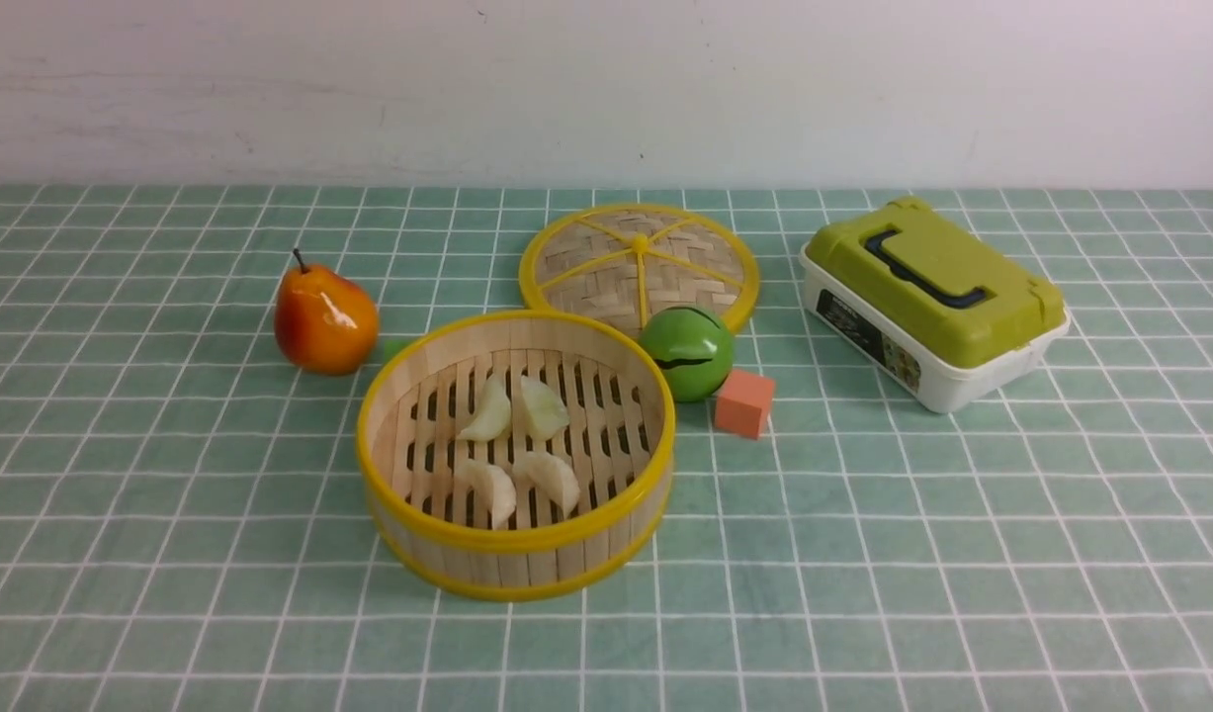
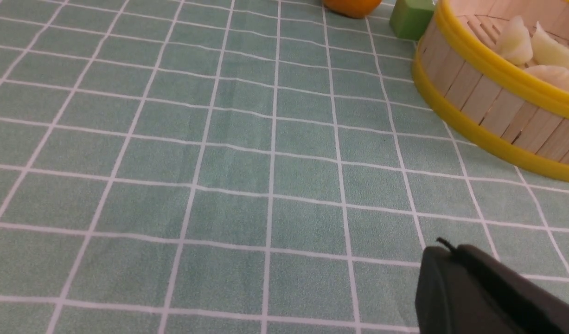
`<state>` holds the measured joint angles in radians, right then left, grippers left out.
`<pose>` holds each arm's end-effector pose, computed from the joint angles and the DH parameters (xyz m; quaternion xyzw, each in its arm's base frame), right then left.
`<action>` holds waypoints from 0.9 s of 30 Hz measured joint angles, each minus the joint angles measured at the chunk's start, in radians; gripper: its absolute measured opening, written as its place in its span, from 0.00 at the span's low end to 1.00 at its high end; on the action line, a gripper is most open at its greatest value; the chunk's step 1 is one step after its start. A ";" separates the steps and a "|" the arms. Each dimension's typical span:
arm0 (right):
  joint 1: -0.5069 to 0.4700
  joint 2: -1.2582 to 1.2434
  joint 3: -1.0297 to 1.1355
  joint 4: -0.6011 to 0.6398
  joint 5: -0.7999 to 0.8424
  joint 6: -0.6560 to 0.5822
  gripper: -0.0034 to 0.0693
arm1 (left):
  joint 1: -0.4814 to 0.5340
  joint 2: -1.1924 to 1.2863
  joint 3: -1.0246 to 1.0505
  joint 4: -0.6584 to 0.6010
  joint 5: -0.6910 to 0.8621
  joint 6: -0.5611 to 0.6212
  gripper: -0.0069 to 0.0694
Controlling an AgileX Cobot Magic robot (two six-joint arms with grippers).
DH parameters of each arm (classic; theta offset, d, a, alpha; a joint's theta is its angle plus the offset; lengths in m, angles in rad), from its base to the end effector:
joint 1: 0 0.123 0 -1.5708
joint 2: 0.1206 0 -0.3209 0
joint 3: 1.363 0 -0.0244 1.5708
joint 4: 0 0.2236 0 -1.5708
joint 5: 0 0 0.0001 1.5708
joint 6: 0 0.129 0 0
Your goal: Put the dumplings into the steamer on the table with the blue tablecloth.
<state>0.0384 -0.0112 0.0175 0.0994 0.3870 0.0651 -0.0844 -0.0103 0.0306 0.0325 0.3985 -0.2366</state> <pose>0.0247 0.0058 0.1617 0.0368 0.8052 0.0728 0.5873 0.0245 -0.0004 0.1556 -0.0534 0.8123 -0.0791 0.5754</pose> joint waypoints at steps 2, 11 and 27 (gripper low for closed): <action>0.000 0.000 0.000 0.000 0.000 0.000 0.17 | 0.000 0.000 0.000 -0.002 0.000 0.000 0.07; 0.000 0.000 0.000 0.001 0.000 0.000 0.18 | 0.000 0.000 0.000 -0.002 0.000 0.000 0.07; 0.000 0.000 0.000 0.001 0.000 0.000 0.21 | 0.000 0.000 0.000 -0.002 0.000 0.000 0.07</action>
<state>0.0384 -0.0112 0.0175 0.1004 0.3870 0.0651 -0.0844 -0.0103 0.0306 0.0305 0.3985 -0.2366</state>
